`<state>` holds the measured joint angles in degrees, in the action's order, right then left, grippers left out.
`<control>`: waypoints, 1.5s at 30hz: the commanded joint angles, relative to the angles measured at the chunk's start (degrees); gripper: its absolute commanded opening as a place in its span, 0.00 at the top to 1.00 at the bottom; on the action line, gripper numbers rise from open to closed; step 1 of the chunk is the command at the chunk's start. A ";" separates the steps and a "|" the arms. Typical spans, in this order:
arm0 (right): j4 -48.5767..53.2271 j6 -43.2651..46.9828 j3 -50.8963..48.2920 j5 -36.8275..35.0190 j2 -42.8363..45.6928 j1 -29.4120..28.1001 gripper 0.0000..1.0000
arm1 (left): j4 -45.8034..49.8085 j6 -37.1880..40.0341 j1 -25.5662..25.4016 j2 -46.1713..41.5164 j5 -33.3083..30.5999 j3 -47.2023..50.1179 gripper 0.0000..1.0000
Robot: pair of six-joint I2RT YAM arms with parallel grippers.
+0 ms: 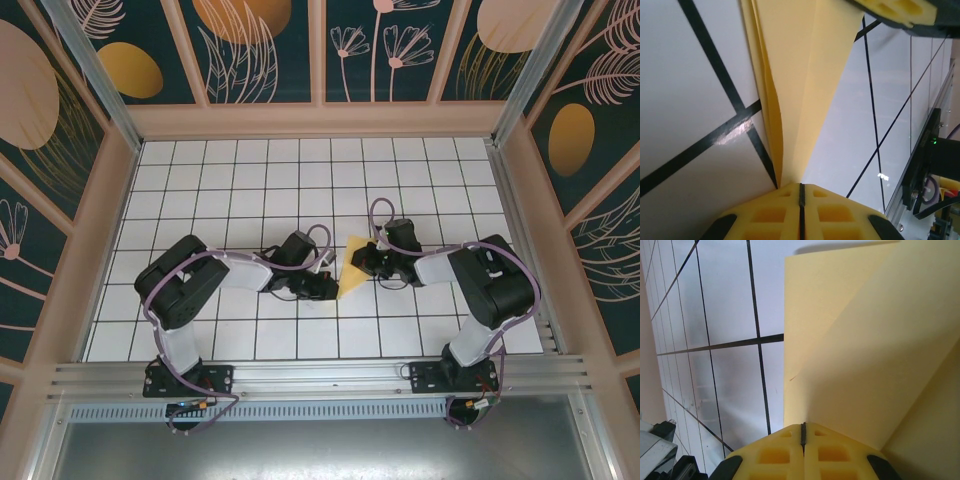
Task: Fold a paper plane with a square sheet of paper (pick it up from the middle)
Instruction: Fourth fold the wing at the center of the table.
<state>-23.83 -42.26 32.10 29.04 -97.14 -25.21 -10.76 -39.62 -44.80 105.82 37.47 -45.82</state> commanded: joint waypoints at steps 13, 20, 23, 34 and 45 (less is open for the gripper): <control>4.17 1.97 -1.55 -4.52 -2.61 0.16 0.94 | 5.20 0.20 -0.45 -8.14 -7.23 -3.56 0.88; 3.88 1.92 -1.68 -4.49 -2.53 0.10 0.94 | -1.08 -2.68 -0.45 -0.56 -7.40 -9.58 0.84; 3.98 1.93 -1.60 -4.52 -2.45 0.06 0.94 | 0.50 -2.63 -0.38 2.91 -7.68 -12.04 0.84; 3.72 1.84 -1.43 -4.24 -2.46 0.04 0.94 | 3.44 -0.51 -0.45 6.41 -7.26 -8.59 0.85; 4.18 1.67 -0.55 -3.99 -2.01 -0.01 0.94 | 13.59 4.34 -0.53 8.82 -15.78 -7.47 0.88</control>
<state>-24.08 -42.28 32.12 28.99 -97.19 -25.23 -7.84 -38.20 -45.15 111.26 28.86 -55.66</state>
